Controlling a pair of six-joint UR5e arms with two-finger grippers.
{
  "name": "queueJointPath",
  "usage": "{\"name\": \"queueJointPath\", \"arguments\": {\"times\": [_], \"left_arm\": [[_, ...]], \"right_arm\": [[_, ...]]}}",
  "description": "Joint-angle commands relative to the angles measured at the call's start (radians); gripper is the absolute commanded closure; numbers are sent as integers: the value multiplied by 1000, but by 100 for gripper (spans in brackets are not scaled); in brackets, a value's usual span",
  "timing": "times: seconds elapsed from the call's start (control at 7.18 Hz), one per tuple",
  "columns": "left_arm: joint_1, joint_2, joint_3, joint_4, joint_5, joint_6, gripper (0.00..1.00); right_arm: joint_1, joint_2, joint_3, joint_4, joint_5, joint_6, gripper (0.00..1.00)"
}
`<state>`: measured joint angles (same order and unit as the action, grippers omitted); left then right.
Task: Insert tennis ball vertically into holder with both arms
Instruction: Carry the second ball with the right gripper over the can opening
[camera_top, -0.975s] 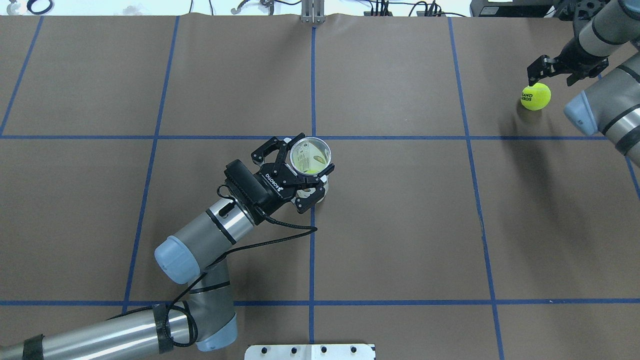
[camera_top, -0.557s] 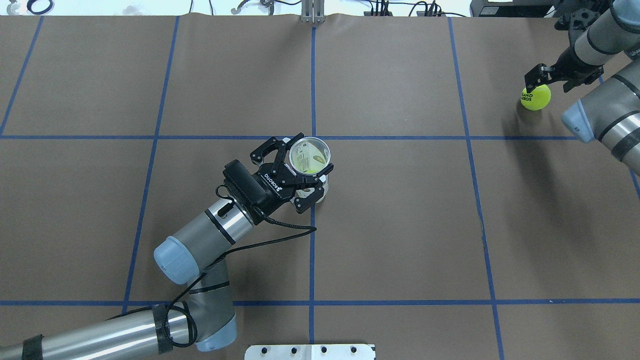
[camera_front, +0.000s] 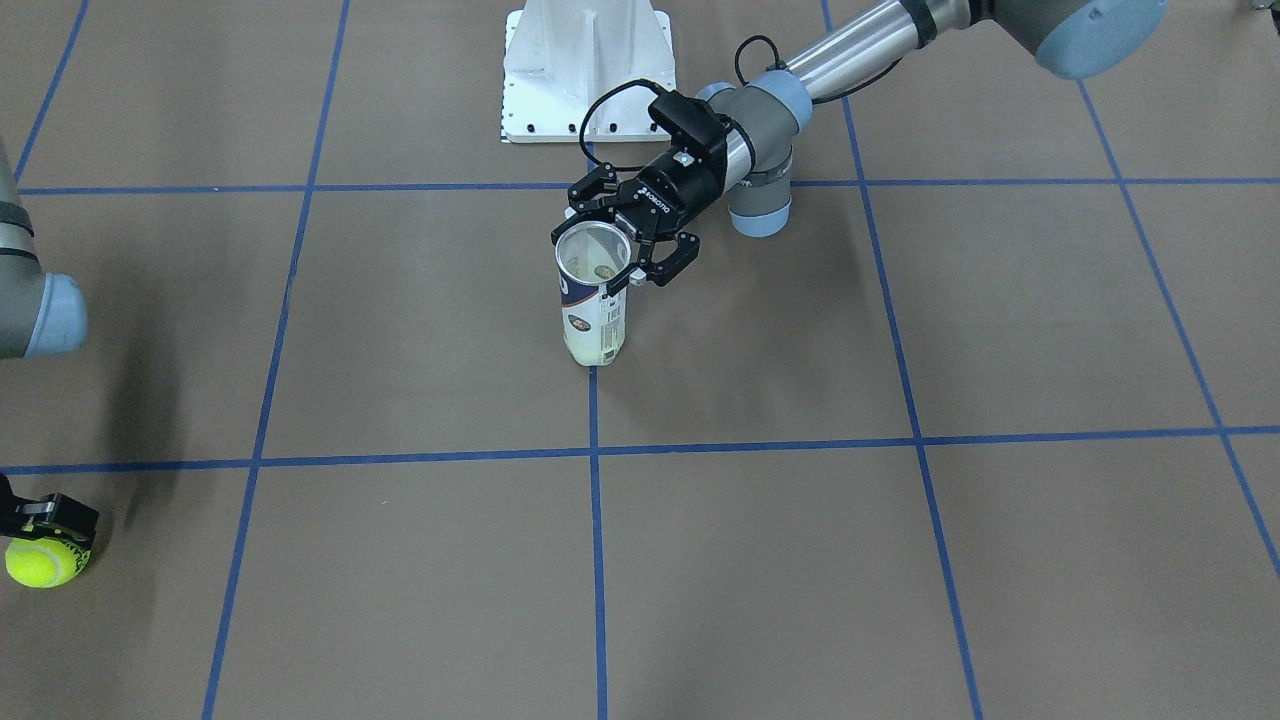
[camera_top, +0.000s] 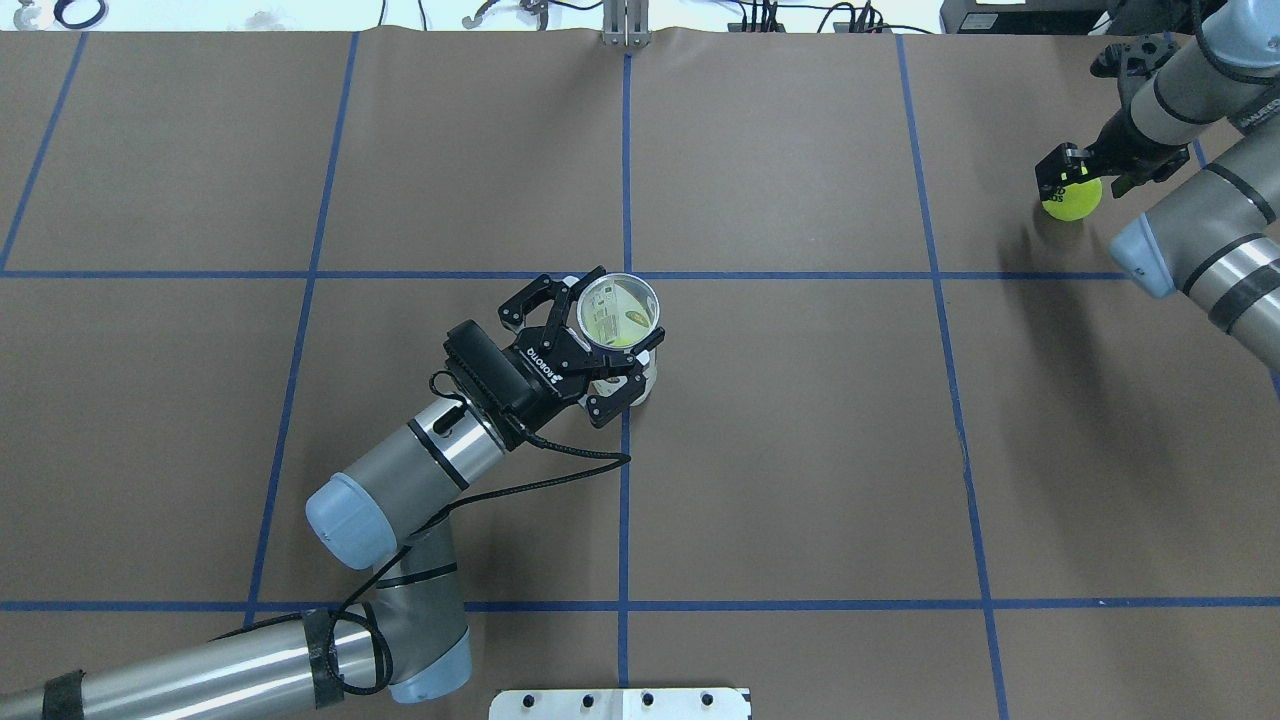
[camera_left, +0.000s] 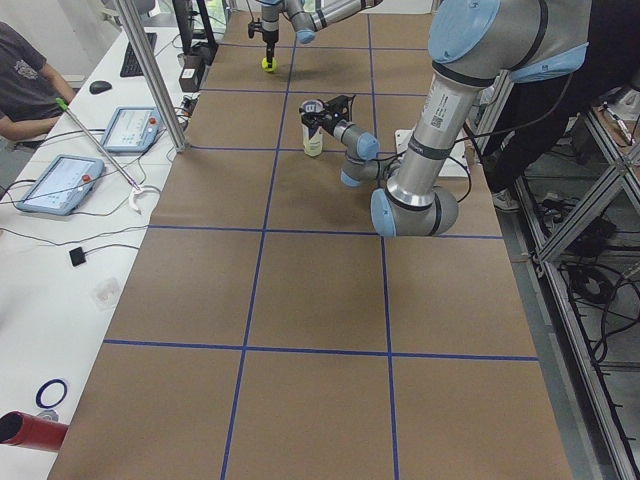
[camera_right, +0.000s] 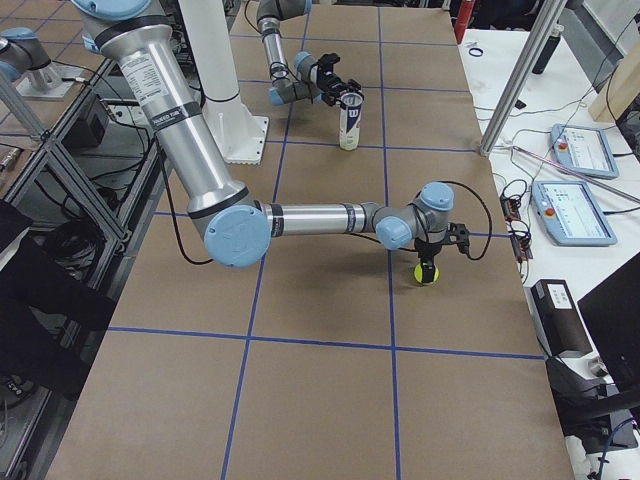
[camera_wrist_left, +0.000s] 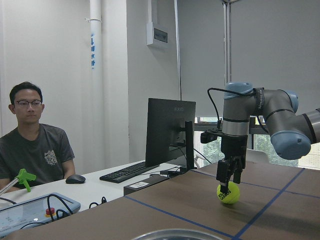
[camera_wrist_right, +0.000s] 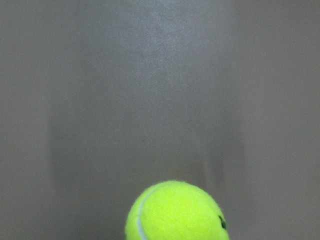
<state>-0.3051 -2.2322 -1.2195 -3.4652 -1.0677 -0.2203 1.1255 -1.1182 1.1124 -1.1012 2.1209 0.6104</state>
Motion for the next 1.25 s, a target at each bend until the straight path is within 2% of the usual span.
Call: {"name": "queueJointPath", "arguments": {"times": [0.0,0.14,0.28,0.42,0.56,0.84,0.97,1.11], "left_arm": [[0,2,0,0,0,-1,12],[0,2,0,-2,0,-1,12],[0,8,0,-2,0,-1,12],[0,8,0,-2,0,-1,12],[0,8,0,-2,0,-1,12],[0,8,0,-2,0,-1,12],[1,8,0,-2,0,-1,12],[1,8,0,-2,0,-1,12]], "right_arm": [[-6,-3,-63,90,-1,-4,13],[-7,0,-83,115,-2,-4,36],[-6,6,-83,115,-4,-3,71],[0,9,-71,115,-4,-3,100],[28,12,-3,106,7,-4,100],[43,-3,218,-82,39,9,100],[15,-5,325,-154,40,73,100],[-47,-9,427,-169,42,224,100]]}}
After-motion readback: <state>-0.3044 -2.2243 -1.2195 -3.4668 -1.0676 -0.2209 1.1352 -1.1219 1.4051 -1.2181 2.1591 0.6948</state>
